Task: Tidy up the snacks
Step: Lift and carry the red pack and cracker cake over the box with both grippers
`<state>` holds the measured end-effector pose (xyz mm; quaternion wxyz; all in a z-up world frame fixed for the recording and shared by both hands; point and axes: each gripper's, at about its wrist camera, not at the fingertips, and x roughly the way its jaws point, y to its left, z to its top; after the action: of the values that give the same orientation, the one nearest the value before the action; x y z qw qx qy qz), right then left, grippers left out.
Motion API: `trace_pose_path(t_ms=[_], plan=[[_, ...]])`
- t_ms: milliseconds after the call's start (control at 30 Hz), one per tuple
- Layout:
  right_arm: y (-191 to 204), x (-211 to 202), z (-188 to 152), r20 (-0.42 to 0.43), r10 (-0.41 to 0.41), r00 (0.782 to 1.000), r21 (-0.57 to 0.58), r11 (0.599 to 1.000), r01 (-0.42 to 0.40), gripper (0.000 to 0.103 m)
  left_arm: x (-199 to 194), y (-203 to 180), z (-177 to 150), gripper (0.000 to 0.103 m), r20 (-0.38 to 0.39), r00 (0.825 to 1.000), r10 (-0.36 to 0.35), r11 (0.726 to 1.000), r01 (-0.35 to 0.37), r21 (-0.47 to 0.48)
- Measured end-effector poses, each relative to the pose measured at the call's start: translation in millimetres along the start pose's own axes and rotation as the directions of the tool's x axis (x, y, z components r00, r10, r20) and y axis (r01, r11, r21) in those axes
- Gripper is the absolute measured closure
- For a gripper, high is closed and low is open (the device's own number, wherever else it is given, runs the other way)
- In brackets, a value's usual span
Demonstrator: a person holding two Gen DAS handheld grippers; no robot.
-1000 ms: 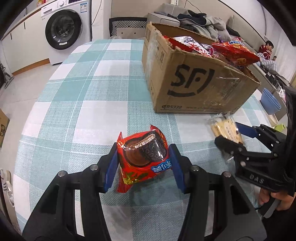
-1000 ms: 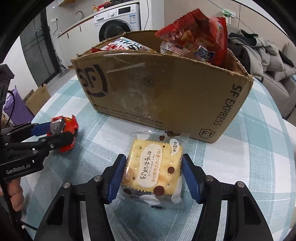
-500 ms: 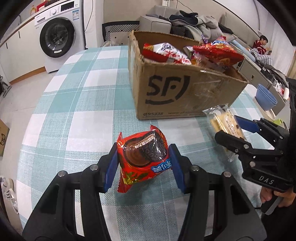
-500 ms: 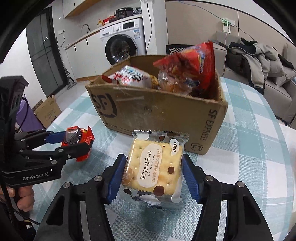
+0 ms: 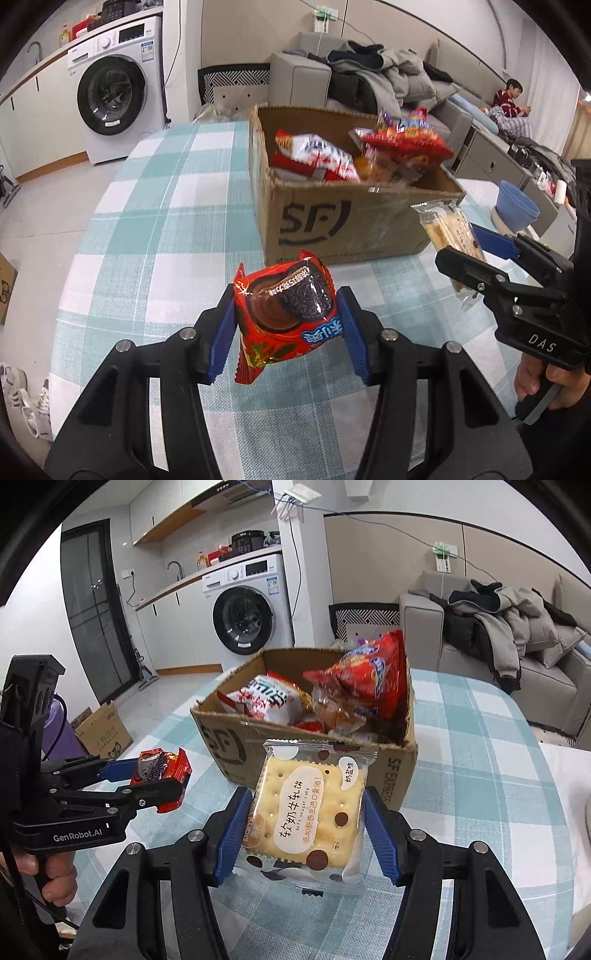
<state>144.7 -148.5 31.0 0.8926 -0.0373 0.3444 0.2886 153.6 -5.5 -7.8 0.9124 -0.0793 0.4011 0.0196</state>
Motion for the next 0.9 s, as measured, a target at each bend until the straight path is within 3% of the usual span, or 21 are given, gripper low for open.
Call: trace_pose_path(t_ms=[367, 533, 700, 900], plan=[[-20.6, -28.0, 30.6, 0.106, -0.085, 0.991, 0.054, 0.995, 0.079, 0.041, -20.2, 1.5, 30.9, 0.053, 0.059, 0.998, -0.033, 0.999, 0.032, 0.019], [-36.0, -24.7, 52.1, 0.111, -0.119, 0.987, 0.080, 0.991, 0.111, 0.041, -21.3, 4.2, 47.4, 0.053, 0.076, 0.996, -0.045, 0.999, 0.044, 0.021], [-42.2, -3.9, 69.7, 0.089, -0.110, 0.990, 0.080, 0.991, 0.103, 0.041, -13.9, 1.0, 65.7, 0.053, 0.080, 0.996, -0.051, 0.998, 0.047, 0.042], [-33.4, 29.6, 83.6, 0.063, -0.032, 0.997, 0.078, 0.997, 0.027, 0.042, -3.4, -4.9, 89.1, 0.053, 0.087, 0.994, -0.062, 0.996, 0.057, 0.065]])
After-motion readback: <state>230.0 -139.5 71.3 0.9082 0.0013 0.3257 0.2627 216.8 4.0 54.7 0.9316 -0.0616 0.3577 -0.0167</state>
